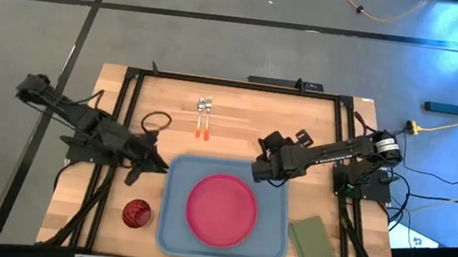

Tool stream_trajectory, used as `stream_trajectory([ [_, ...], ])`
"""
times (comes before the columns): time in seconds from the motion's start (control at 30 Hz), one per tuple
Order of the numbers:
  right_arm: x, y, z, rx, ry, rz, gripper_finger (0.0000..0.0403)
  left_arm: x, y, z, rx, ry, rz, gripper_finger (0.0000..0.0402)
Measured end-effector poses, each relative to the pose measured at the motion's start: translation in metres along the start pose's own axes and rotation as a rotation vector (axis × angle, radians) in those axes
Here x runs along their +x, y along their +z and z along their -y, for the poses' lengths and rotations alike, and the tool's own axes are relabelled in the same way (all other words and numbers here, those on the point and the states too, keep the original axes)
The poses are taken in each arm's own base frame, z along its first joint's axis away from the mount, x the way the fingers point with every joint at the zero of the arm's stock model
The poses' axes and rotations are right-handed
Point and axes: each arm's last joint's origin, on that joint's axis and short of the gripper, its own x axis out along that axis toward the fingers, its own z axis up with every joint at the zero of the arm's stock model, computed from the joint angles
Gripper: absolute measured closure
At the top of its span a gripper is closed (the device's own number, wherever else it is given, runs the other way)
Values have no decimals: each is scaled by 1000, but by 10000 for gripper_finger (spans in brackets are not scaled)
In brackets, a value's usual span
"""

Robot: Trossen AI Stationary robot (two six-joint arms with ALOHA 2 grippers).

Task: Pick and place plate/cup/fork/spoon on tray
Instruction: Put the red cup on the blue tray to the top right of the pink plate

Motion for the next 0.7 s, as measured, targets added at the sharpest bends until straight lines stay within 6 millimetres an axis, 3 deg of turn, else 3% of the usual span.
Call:
stream_trajectory([
  [0.27, 4, -20, -4, -23, -10, -38, 370, 17, -14, 26, -176, 15, -427, 335],
  [0.37, 2, -22, -5, -27, -1, -32, 370, 17, -14, 34, -315, 45, -558, 335],
  [0.7, -5, -26, -13, -5, 59, 0, 370, 27, -13, 51, -391, 142, -590, 335],
])
